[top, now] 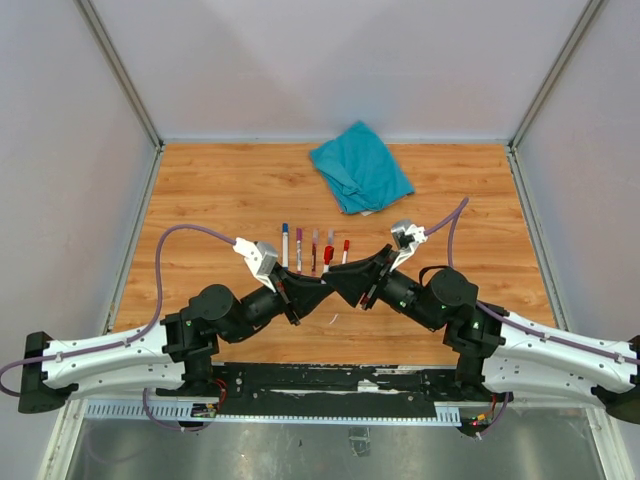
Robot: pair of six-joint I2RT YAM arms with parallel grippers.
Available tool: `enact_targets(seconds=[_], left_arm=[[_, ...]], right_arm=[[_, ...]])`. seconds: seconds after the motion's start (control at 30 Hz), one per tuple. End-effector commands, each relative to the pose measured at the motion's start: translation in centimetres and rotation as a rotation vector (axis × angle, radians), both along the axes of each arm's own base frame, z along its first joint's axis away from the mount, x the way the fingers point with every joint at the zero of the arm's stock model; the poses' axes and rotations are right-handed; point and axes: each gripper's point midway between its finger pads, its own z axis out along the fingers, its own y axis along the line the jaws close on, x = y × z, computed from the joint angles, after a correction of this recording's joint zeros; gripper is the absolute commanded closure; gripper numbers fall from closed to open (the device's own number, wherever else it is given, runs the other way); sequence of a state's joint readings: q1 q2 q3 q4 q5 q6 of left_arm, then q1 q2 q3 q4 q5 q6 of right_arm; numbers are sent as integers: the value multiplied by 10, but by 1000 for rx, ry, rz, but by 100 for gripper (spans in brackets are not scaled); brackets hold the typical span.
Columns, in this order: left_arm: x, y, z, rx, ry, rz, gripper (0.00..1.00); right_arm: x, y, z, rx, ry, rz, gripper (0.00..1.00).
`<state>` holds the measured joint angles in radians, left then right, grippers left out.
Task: Insert the pens into the pen caps
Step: Place the pen at the center of the board.
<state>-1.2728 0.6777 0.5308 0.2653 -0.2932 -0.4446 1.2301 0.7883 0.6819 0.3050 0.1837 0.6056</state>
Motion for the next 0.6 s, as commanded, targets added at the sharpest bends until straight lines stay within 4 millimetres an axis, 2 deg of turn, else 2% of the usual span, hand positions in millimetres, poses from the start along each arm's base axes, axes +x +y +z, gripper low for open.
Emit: enact_targets(seconds=[0.0, 0.33, 0.47, 0.57], left_arm=[[-1, -3, 10, -30, -29, -13, 99], [-2, -2, 12, -37, -29, -16, 100], [0, -1, 11, -33, -24, -4, 99], [2, 0, 8, -29, -12, 11, 91]], right_arm=[[-3, 2, 11, 52, 2, 4, 69], [-4, 13, 2, 22, 18, 30, 80], [-4, 14, -4, 10, 26, 30, 96], [-1, 11, -6, -9, 22, 9, 99]])
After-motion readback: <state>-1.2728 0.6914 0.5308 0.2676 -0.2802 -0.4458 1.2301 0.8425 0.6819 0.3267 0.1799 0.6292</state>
